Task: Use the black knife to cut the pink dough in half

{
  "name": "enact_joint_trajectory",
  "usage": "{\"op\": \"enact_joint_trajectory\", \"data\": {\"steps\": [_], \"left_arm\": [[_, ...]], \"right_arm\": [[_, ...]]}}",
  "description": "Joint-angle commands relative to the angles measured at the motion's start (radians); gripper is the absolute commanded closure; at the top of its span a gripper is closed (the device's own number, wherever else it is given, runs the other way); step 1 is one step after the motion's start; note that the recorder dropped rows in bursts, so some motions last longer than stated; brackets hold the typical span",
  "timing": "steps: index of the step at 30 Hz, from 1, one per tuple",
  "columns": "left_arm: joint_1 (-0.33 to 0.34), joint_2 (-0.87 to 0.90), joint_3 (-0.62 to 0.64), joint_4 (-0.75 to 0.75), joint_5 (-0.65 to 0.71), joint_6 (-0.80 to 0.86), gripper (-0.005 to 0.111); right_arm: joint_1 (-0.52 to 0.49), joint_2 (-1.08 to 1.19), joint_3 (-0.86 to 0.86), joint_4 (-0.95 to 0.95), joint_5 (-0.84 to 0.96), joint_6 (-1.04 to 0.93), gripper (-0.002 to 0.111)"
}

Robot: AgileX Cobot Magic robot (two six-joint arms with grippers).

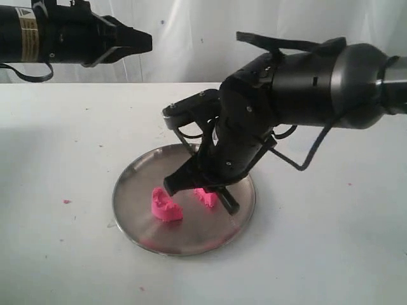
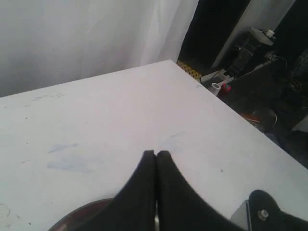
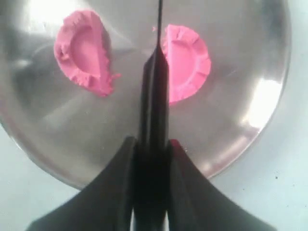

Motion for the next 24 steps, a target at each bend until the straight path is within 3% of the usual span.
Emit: {"op": "enact_joint_trajectory", "data": {"steps": [1,7,13,24], "left_arm": [[-0.002,-0.044,0.004,0.063,0.000,-0.052,0.107],[-0.002,-0.090,0.027,0.063,-0.014,-0.070,0.107],[-0.002,-0.102,0.029,0.063,-0.046,-0.068,0.107],[-0.002,-0.102,0.029,0.063,-0.044,-0.068,0.107]], "right_arm": [[-0.007,-0.077,0.095,-0.083,-0.147,0.264,0.108],[-0.015,-0.160,0.342,-0.077,-0.498,0.633,0.108],[-0.015,-0.159,0.479,0.049,-0.758,0.710,0.108],[-0.020,-0.157,0.561,0.068,-0.794,0.759,0.108]]}}
